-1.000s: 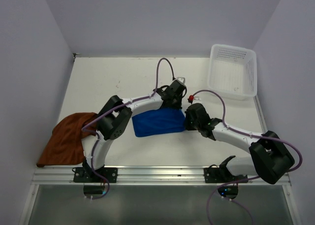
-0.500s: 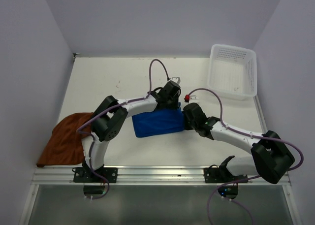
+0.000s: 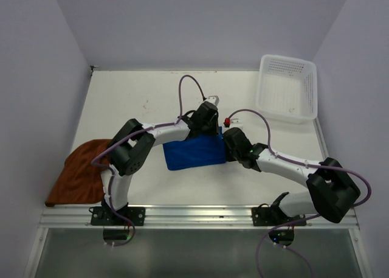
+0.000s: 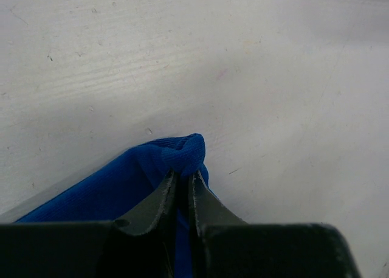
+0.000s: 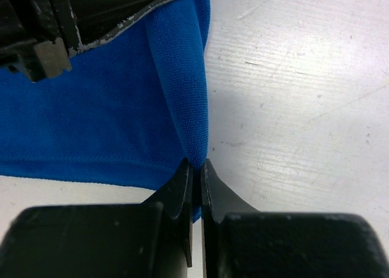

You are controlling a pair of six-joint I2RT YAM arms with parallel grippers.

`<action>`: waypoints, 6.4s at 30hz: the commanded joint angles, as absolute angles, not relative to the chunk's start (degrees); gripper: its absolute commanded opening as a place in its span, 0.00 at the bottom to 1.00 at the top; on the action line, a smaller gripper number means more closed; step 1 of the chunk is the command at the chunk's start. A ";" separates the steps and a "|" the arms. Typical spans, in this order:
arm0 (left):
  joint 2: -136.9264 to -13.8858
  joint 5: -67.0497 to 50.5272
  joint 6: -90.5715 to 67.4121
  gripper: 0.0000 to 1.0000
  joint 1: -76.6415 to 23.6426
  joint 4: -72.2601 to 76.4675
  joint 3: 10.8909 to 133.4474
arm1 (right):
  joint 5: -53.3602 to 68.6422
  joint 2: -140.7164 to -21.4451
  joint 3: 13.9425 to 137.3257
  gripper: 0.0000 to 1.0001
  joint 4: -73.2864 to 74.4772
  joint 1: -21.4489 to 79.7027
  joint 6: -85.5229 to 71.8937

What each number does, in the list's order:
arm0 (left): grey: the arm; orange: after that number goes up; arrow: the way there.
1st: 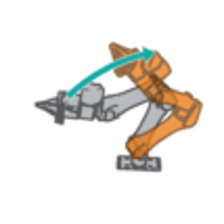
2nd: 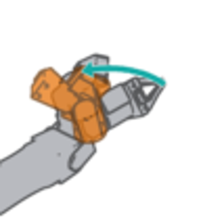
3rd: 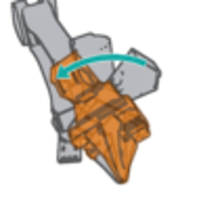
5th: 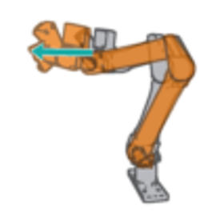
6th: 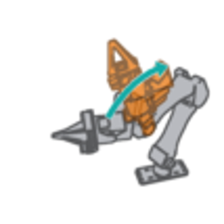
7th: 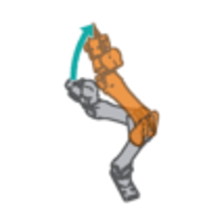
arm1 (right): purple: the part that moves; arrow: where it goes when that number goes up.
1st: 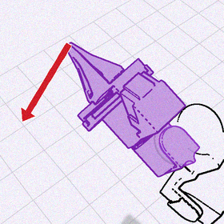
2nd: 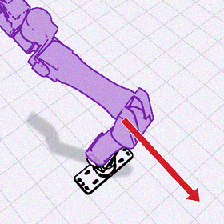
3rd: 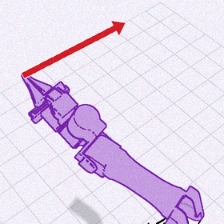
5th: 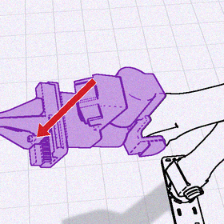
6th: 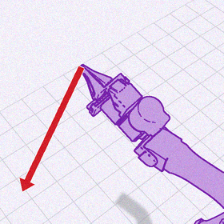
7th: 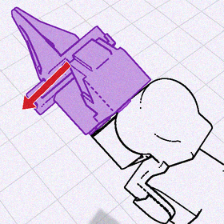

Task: Roll the towels
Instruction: Roll the towel

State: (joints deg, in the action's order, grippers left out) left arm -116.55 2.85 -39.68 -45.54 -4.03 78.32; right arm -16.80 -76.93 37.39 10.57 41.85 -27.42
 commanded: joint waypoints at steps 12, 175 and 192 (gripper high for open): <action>-112.50 4.04 -39.64 0.01 -42.72 3.78 73.39 | -10.64 -78.31 38.94 0.04 10.02 43.24 -27.69; -111.26 -13.62 -44.91 0.45 -41.84 -10.72 81.30 | -9.23 -86.40 36.39 0.00 -0.62 39.37 -32.87; -116.45 -6.68 -41.75 0.45 -42.28 -13.10 81.21 | -8.79 -86.31 35.95 0.00 -1.23 39.73 -33.66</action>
State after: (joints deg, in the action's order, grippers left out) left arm -115.09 -8.19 -43.24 -42.13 -12.64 79.29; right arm -6.74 -85.10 35.79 -3.90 39.38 -33.43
